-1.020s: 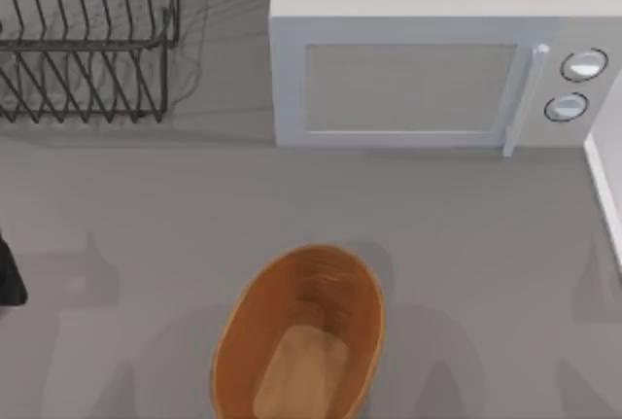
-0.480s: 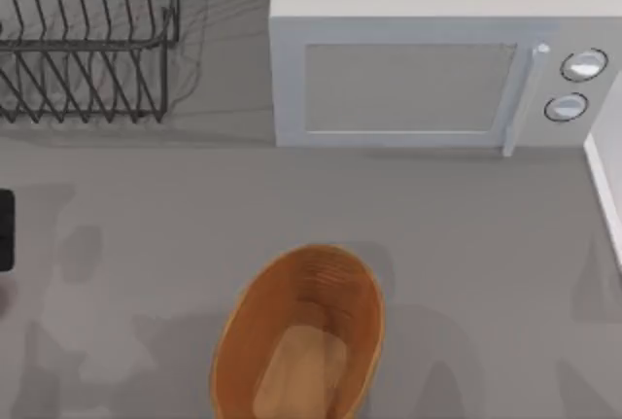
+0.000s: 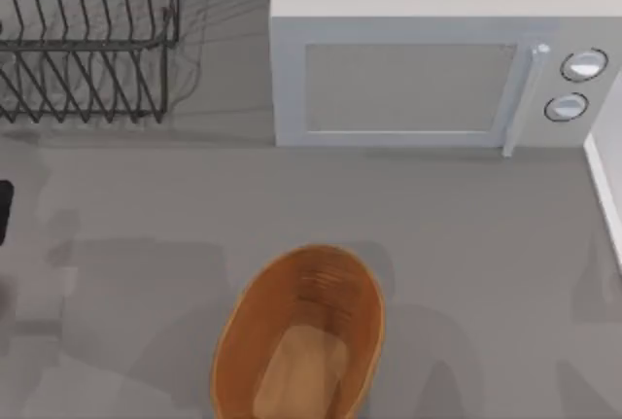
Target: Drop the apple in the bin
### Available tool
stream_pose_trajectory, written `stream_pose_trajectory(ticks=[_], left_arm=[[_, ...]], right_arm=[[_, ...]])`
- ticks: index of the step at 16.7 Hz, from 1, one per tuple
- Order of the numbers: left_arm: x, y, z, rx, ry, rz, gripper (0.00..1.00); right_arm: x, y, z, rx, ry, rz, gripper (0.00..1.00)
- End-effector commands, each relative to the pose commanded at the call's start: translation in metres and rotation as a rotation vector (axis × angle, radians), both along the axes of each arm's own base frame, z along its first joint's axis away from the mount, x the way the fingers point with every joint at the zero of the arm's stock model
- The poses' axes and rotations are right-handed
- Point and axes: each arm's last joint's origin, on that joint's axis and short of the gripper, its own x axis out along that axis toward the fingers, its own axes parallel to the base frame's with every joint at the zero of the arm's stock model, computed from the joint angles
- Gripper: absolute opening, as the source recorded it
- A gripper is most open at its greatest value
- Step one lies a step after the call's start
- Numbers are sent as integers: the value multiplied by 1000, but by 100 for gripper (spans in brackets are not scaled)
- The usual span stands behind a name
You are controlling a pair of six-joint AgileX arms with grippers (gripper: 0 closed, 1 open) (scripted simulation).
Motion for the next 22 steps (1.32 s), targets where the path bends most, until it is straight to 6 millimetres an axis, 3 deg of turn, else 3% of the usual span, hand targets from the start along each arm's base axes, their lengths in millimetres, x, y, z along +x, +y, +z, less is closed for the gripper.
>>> stream_pose_trajectory(ticks=[3,9,17,22], left_arm=[[12,6,-7,-13,58,4,100],[13,5,-8,-13,61,1,100],[14,6,-71,-13,58,5,100],[13,6,-77,-13,62,5,100]], right_arm=[[0,0,0,0,0,0,100],[0,0,0,0,0,0,100],[0,0,0,0,0,0,100],[0,0,0,0,0,0,100]])
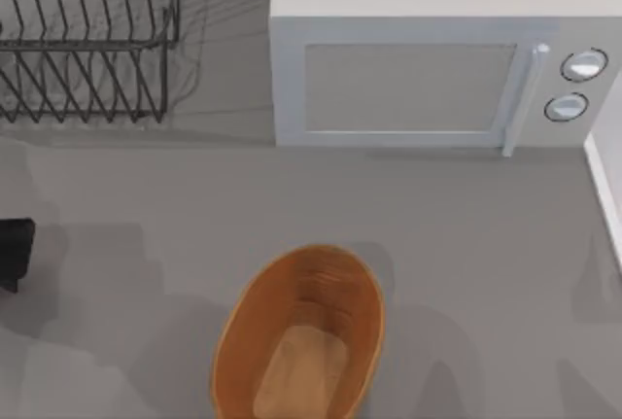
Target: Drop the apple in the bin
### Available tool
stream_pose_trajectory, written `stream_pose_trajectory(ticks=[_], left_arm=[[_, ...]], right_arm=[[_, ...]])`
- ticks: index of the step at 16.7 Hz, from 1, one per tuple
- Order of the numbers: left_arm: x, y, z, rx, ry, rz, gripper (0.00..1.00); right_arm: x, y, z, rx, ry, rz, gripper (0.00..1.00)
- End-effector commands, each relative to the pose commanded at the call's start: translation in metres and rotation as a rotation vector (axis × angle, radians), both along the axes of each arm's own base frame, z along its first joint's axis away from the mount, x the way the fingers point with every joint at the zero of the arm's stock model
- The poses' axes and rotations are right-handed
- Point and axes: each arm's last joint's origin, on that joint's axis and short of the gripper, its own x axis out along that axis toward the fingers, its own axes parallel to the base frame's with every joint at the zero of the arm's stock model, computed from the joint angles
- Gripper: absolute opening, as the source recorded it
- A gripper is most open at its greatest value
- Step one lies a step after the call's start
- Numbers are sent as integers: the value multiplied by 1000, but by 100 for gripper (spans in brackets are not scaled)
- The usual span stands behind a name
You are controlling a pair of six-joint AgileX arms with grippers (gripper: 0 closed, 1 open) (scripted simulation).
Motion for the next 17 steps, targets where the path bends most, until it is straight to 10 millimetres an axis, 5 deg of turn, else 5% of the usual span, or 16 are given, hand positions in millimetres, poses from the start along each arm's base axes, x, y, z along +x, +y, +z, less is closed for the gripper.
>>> stream_pose_trajectory(ticks=[13,17], left_arm=[[0,0,0,0,0,0,2],[0,0,0,0,0,0,0]], right_arm=[[0,0,0,0,0,0,100],[0,0,0,0,0,0,100]])
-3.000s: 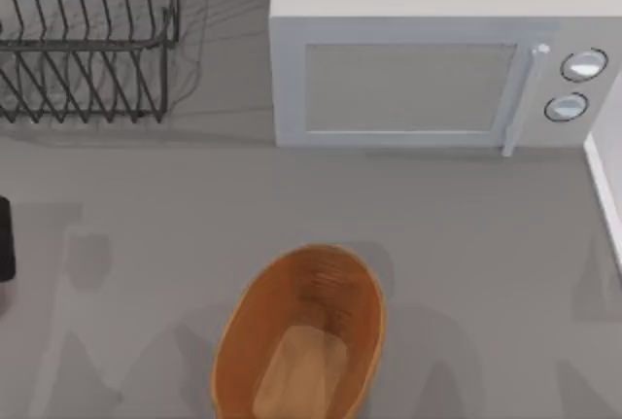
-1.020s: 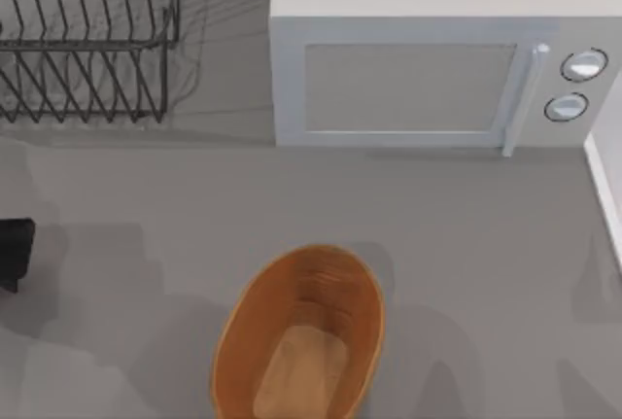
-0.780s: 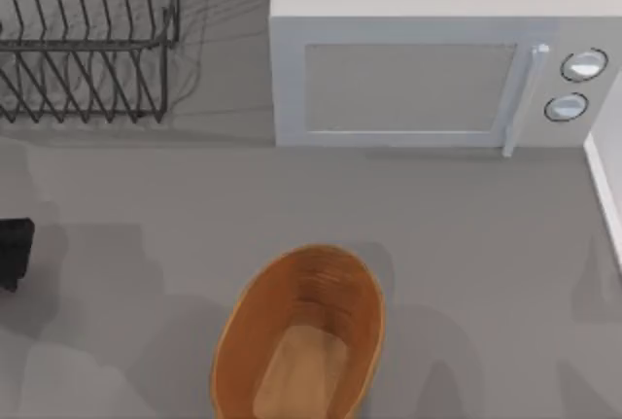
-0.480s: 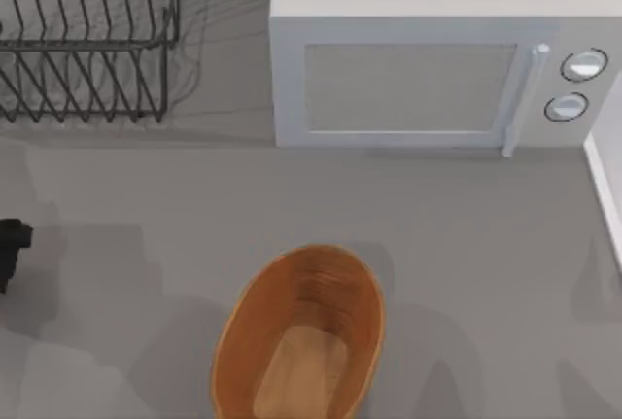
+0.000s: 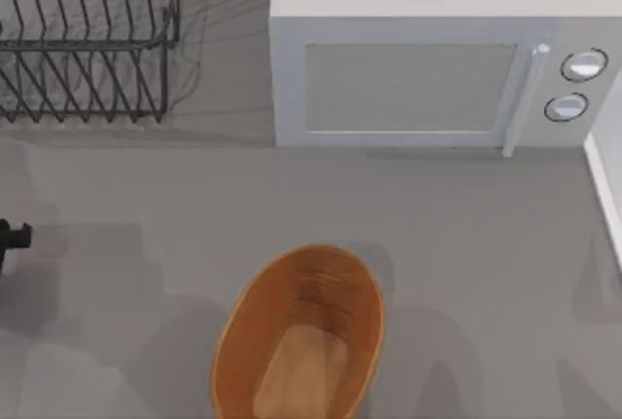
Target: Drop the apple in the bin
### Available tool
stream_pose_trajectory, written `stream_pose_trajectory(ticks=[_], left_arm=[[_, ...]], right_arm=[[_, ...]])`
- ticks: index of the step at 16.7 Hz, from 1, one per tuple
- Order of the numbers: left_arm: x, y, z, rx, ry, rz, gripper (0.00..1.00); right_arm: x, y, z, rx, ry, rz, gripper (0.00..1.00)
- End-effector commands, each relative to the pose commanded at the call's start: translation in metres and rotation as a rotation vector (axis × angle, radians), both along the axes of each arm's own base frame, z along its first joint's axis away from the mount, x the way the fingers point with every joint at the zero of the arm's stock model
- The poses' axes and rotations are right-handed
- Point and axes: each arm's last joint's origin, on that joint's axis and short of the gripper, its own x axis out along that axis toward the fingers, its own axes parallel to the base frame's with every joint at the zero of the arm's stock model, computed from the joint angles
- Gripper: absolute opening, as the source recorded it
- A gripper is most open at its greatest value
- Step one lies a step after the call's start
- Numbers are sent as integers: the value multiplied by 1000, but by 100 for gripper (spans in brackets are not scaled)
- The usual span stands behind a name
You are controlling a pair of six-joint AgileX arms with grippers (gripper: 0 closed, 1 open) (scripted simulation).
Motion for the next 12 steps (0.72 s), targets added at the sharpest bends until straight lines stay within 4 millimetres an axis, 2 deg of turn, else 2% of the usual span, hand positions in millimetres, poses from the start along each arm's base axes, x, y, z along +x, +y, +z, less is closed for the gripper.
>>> stream_pose_trajectory(ticks=[4,7,9,12], left_arm=[[0,0,0,0,0,0,0],[3,2,11,10,-19,1,0],[8,3,26,11,-26,4,0],[14,4,63,8,-12,1,0]], right_arm=[[0,0,0,0,0,0,100],[0,0,0,0,0,0,100],[0,0,0,0,0,0,100],[0,0,0,0,0,0,100]])
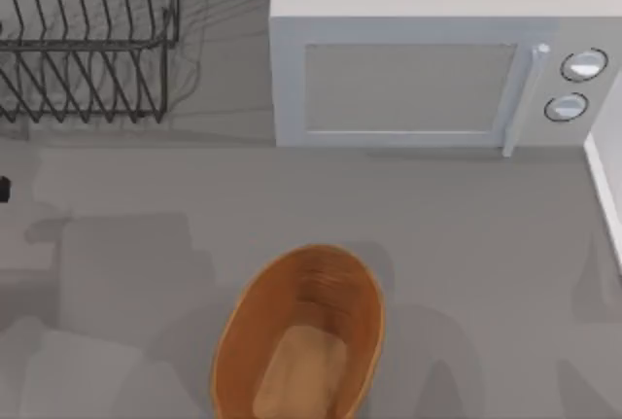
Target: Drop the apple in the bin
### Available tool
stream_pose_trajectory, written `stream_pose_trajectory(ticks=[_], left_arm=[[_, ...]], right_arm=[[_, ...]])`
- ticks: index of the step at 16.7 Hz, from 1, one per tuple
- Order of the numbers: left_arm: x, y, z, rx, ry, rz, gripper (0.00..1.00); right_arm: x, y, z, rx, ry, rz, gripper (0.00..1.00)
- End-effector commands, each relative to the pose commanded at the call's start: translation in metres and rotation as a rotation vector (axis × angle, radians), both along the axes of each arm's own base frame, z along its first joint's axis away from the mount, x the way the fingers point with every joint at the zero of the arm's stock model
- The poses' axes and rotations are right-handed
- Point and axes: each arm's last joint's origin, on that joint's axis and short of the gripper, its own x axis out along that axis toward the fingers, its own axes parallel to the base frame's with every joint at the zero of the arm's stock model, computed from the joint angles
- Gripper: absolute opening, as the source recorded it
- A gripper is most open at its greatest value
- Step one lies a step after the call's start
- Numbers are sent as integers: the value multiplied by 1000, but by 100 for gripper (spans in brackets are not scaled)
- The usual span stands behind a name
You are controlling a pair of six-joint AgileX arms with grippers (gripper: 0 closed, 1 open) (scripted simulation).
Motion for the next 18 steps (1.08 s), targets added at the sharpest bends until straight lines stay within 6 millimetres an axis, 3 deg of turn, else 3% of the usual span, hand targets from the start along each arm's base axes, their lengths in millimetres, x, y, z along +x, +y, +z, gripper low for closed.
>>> stream_pose_trajectory(ticks=[5,7,14,16,18], left_arm=[[-8,-2,72,-4,20,-4,0],[-12,-3,91,0,0,-4,0],[-11,-6,93,2,-1,-1,0],[-4,-21,95,5,3,0,0],[3,-50,96,10,10,-1,0]], right_arm=[[0,0,0,0,0,0,100],[0,0,0,0,0,0,100],[0,0,0,0,0,0,100],[0,0,0,0,0,0,100],[0,0,0,0,0,0,100]])
